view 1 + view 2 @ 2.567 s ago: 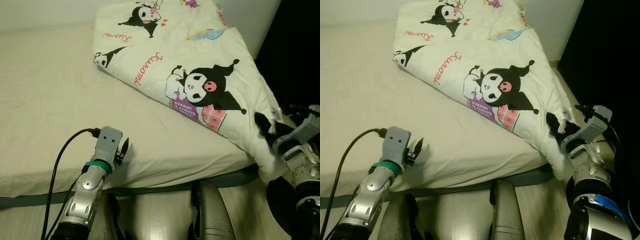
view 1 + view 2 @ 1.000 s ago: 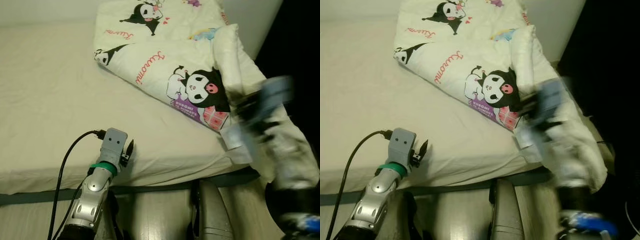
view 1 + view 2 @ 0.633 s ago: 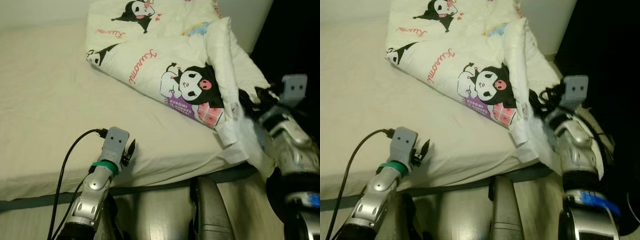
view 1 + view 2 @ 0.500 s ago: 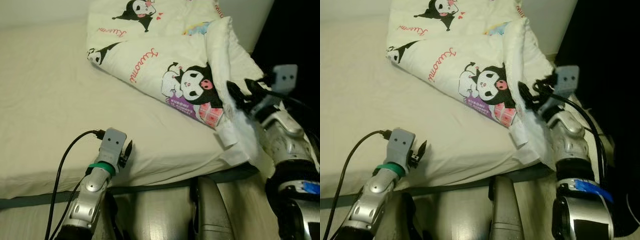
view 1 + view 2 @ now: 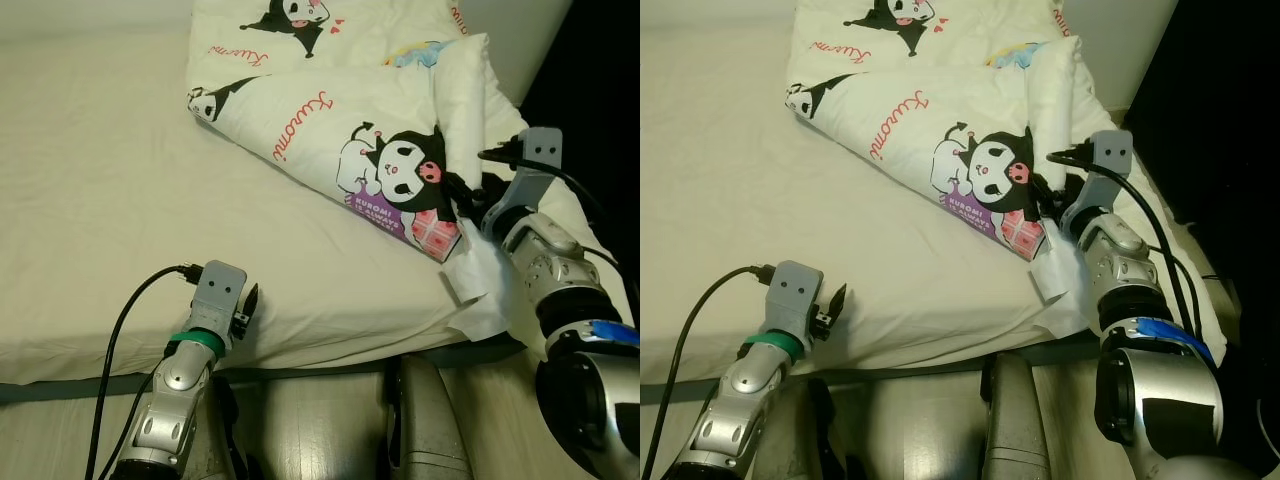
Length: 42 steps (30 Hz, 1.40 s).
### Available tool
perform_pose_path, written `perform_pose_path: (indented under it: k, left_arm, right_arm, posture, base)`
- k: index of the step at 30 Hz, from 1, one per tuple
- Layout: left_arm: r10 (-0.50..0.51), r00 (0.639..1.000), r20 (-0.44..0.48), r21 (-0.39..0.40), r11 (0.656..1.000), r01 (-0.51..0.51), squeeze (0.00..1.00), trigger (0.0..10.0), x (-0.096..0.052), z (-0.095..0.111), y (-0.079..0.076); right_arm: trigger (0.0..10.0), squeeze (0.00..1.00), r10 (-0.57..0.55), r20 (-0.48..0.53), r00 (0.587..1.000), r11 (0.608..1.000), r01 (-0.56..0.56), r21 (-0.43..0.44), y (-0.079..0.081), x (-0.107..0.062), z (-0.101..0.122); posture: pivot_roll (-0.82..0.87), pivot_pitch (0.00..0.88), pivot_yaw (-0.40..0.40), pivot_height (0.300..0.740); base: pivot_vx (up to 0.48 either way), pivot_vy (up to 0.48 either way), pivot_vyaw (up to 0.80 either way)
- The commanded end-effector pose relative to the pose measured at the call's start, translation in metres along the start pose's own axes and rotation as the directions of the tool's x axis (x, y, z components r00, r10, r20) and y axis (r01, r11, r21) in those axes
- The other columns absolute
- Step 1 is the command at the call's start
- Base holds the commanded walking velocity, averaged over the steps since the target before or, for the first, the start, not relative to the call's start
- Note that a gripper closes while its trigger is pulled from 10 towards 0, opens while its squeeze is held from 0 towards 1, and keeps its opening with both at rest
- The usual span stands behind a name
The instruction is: Clean up the room
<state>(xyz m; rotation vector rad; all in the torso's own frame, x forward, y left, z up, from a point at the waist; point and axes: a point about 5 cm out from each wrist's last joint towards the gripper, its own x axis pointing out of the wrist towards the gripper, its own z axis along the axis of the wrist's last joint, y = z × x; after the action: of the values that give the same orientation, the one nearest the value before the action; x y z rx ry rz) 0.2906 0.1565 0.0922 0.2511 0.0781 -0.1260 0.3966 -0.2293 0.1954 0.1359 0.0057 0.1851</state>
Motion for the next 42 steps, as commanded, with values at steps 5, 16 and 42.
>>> perform_pose_path:
  k: [5, 16, 42]
  left_arm:
    - [0.008, 0.999, -0.031, 0.0, 1.0, -0.008, 0.0, 10.0, -0.005, -0.007, 0.0]
    - [-0.006, 1.0, -0.03, -0.01, 1.0, 0.006, 0.0, 10.0, -0.001, -0.005, -0.006]
    - [0.145, 0.988, 0.053, -0.063, 0.988, -0.142, 0.0, 10.0, 0.015, 0.024, 0.015]
  right_arm:
    - [0.0, 0.0, 0.026, -0.024, 0.999, 0.999, -0.025, 0.027, 0.0, 0.0, -0.002]
    - [0.0, 0.0, 0.212, 0.052, 0.976, 0.975, -0.215, 0.06, 0.013, 0.002, 0.008]
    - [10.0, 0.0, 0.818, -0.56, 0.134, 0.122, -0.991, -0.059, 0.168, -0.122, -0.155]
  posture:
    - [-0.03, 0.191, 0.087, 0.515]
    - [-0.06, 0.191, 0.093, 0.515]
    - [-0.08, 0.184, 0.084, 0.515]
  base:
    - [0.0, 0.0, 0.0]
    - [0.0, 0.0, 0.0]
    - [0.0, 0.0, 0.0]
